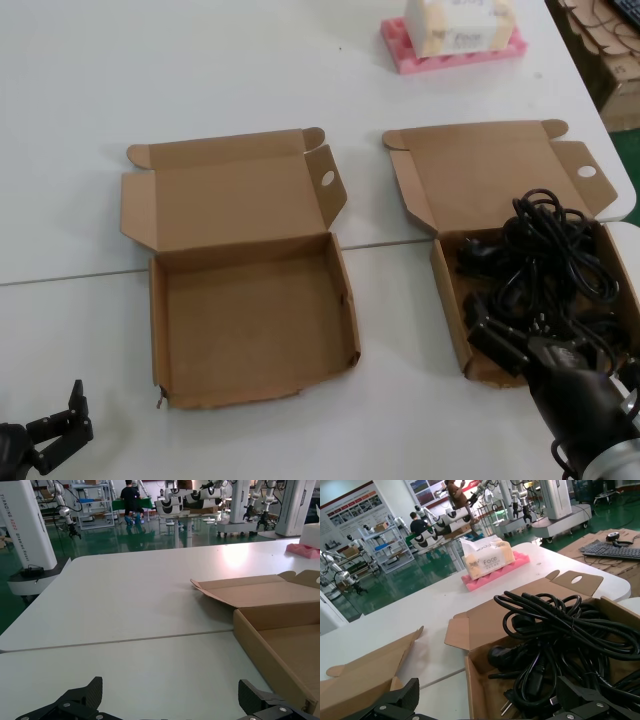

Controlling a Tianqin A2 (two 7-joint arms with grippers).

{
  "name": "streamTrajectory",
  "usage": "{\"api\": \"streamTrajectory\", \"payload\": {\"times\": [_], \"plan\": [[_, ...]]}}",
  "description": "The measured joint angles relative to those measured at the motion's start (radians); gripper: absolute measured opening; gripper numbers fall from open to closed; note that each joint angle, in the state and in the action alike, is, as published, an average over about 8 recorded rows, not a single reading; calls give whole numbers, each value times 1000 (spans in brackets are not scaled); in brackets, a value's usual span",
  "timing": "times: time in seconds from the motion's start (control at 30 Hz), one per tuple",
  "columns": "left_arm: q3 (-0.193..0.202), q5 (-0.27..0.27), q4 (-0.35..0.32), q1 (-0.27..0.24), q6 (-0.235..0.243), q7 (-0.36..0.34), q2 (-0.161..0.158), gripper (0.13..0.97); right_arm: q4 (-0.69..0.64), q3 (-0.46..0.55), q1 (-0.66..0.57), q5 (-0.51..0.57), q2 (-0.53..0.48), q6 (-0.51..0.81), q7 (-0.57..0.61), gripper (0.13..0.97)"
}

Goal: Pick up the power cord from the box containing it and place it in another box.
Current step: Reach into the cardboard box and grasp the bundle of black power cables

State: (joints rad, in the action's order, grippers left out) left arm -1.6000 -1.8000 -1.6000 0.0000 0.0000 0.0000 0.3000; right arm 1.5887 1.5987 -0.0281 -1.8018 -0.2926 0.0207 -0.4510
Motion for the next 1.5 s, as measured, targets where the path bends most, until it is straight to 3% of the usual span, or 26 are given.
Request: {"api": "streamTrajectory", "payload": {"times": [0.5,0.8,1.07,1.27,1.5], "plan": [[0,0,0,0,0,0,0,965,7,-8,1,2,5,10,0,966],[0,0,0,0,0,0,0,953,45,-127,-41,43,39,81,0,966],[0,0,0,0,0,0,0,904,-153,-238,-204,157,14,146,0,966],[0,0,0,0,0,0,0,819,-332,-151,-309,227,-74,102,0,965],[0,0,0,0,0,0,0,694,-417,130,-386,453,-211,-130,0,961]]}}
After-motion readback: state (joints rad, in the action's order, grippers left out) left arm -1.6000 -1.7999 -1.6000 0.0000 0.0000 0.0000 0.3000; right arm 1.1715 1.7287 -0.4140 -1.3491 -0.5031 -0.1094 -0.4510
